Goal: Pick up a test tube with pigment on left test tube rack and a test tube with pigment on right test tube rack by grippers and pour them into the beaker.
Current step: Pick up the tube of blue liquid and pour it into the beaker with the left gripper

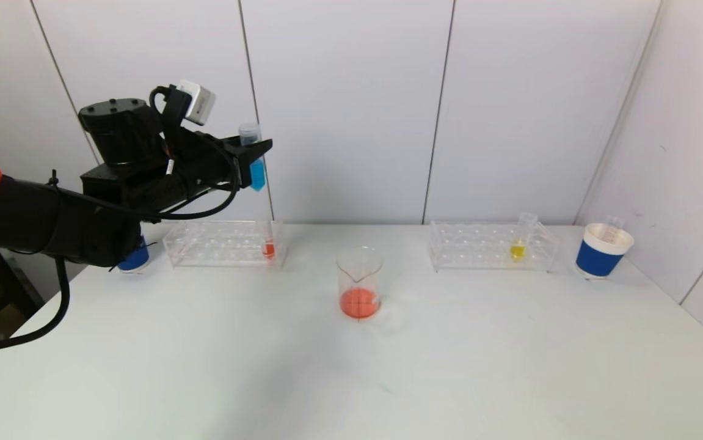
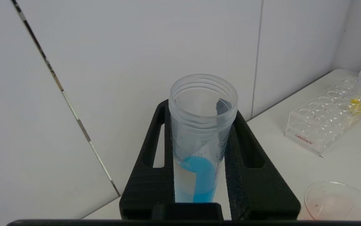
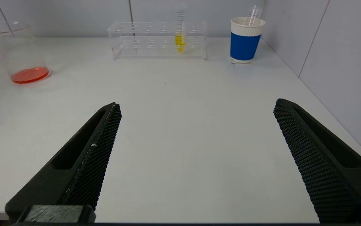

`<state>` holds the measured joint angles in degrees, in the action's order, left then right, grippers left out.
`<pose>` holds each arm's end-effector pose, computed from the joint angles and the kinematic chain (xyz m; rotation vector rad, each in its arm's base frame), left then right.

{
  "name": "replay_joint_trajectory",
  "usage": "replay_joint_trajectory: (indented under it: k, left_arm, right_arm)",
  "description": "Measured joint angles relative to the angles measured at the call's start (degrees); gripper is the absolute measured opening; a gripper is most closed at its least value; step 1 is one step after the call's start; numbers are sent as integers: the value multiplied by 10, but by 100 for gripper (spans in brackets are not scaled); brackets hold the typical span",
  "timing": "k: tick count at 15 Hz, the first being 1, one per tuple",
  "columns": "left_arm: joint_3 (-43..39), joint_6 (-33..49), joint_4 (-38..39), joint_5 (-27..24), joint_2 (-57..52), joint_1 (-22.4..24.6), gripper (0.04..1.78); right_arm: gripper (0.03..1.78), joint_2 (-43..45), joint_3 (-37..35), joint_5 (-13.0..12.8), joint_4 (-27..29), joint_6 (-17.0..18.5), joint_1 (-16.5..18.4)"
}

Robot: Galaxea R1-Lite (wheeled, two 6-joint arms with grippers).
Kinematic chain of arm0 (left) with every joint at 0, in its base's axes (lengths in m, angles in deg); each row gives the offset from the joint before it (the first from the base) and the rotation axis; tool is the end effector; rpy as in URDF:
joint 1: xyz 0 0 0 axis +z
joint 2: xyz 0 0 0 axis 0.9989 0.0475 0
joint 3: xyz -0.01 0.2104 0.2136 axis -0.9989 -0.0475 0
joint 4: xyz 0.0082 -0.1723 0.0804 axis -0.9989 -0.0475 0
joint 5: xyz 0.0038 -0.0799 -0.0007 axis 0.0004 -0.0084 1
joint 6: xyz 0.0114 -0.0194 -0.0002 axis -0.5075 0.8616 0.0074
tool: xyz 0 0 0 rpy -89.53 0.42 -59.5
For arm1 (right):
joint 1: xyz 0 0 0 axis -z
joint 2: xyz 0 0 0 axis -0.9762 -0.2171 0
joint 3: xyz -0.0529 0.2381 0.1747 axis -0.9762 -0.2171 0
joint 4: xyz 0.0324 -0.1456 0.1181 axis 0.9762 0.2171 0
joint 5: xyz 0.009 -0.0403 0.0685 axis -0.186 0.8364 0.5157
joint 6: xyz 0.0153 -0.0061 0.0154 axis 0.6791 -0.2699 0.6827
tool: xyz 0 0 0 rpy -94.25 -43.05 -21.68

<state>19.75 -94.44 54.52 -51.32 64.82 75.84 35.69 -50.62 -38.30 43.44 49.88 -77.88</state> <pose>0.3725 -0.0845 0.2318 0.0958 -0.1830 -0.6026 -0.0229 -0.0005 0.0763 0.0131 -0.0103 -0.0122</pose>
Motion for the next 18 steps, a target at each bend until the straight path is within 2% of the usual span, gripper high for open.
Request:
replay_joint_trajectory:
  k: [3,9,13,18]
  left_arm:
    - [25,-14,-2,-4,18,-19,47]
    - [56,-120,-2,-39,79,-45,47]
    - [74,-130,-4,-55,104,-77,47]
    - [114,-195,-28,-87,134,-84,47]
  right_arm:
    - [177,0,0,0,0,0,0]
    - [177,0,0,0,0,0,0]
    - [177,0,0,0,0,0,0]
    - [177,0,0,0,0,0,0]
